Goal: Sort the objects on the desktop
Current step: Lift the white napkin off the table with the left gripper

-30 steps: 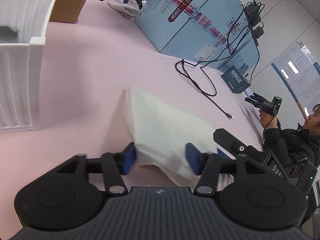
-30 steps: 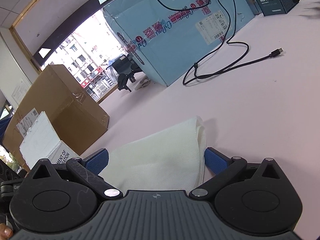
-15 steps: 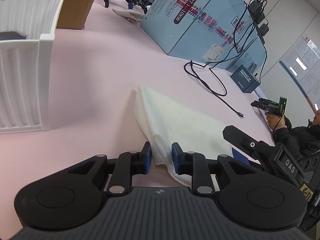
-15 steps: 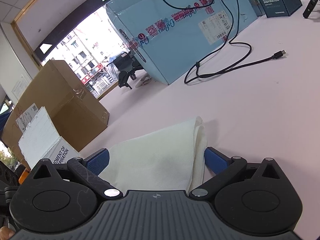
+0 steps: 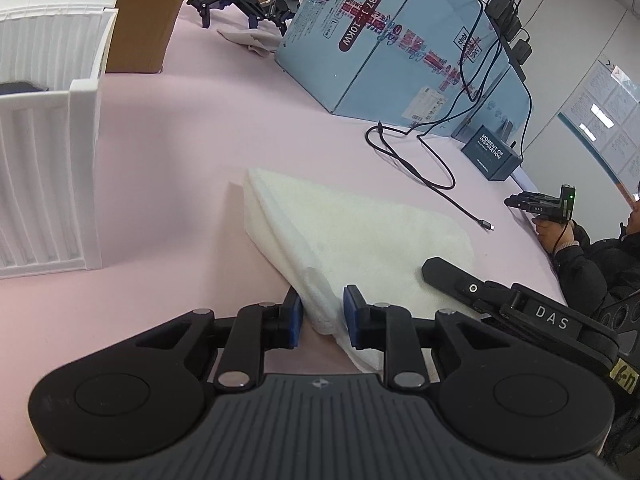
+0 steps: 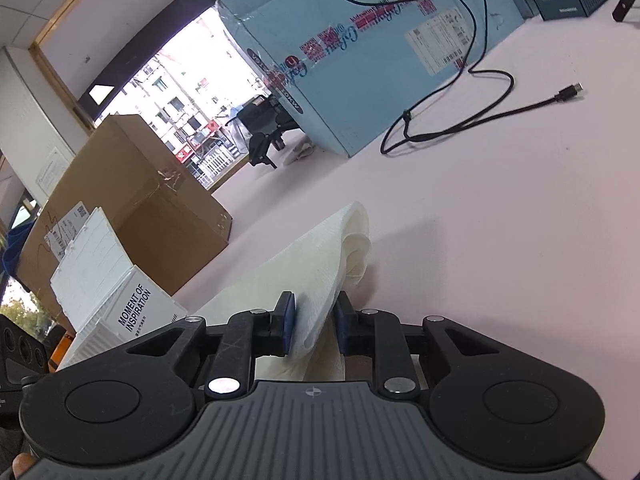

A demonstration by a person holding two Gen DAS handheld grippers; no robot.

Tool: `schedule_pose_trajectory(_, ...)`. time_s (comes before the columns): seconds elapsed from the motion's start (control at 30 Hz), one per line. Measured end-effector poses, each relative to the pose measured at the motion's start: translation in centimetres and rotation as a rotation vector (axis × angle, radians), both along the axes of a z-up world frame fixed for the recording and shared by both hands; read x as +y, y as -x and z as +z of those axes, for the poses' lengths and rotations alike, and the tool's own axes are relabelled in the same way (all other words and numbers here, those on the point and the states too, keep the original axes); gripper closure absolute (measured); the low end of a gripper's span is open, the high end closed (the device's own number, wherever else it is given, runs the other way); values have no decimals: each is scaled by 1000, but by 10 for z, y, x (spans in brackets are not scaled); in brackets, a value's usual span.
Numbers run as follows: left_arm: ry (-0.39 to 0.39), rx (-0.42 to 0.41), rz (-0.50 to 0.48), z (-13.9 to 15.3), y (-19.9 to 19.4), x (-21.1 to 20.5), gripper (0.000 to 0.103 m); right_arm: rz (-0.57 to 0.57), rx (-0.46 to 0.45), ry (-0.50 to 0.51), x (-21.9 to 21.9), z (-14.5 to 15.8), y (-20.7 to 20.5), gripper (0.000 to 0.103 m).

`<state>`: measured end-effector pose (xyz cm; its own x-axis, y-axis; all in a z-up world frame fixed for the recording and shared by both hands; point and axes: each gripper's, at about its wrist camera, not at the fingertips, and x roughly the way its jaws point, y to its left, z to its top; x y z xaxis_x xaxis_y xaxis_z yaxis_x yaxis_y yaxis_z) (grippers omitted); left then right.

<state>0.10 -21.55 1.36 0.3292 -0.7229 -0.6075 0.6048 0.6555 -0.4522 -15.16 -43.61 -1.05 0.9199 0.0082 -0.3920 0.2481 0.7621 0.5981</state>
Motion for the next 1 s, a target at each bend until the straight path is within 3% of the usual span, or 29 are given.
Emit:
schedule_pose_trajectory(0.23,-24,-96,-5,1,10,-4,83,-6,-30,25,2,3,2,84)
schedule_pose_trajectory(0.47,-71,-259,19,3,27,-8,83,-24,-73,50,4,6,7,85)
schedule_pose_trajectory(0.7,-45,-539,46,17,61,-5,83,-56,-147,93,8,12,18,88)
schedule_pose_trajectory(1.0,66,-901,157,30,108,11,82,-85,-416,288,35,31,53,91)
